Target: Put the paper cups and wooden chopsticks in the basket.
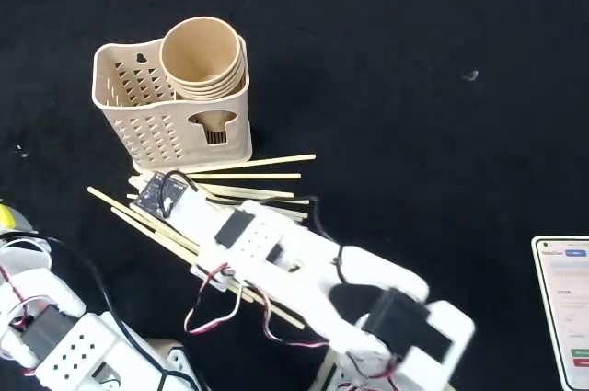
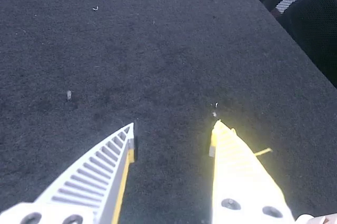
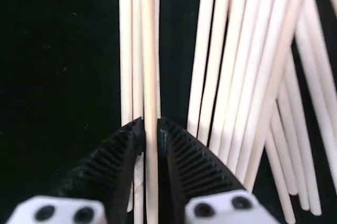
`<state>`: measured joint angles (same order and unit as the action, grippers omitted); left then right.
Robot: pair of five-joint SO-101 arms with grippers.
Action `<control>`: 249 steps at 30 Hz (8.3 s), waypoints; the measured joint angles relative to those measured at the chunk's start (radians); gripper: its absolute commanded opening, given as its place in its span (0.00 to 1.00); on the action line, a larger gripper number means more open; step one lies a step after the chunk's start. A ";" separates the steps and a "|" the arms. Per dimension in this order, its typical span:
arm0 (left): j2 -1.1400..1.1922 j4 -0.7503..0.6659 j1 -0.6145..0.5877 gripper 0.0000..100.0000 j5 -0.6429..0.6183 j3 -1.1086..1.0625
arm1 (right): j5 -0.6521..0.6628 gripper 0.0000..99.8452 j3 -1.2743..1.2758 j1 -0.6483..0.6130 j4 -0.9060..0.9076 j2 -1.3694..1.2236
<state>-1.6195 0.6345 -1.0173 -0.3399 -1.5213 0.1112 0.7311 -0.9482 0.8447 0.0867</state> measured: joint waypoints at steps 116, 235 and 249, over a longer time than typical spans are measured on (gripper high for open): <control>0.000 -0.109 0.430 0.23 0.094 -0.153 | -0.060 0.11 -0.519 0.222 0.465 0.374; 0.000 -0.109 0.437 0.23 0.094 -0.153 | 0.654 0.01 -0.011 0.836 0.077 -0.008; 0.000 -0.109 0.437 0.23 0.094 -0.153 | 0.651 0.13 0.146 0.755 0.012 0.141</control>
<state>-1.6195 0.5255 -0.5800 -0.2463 -1.6747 0.7618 0.8769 -0.1933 0.8569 0.2279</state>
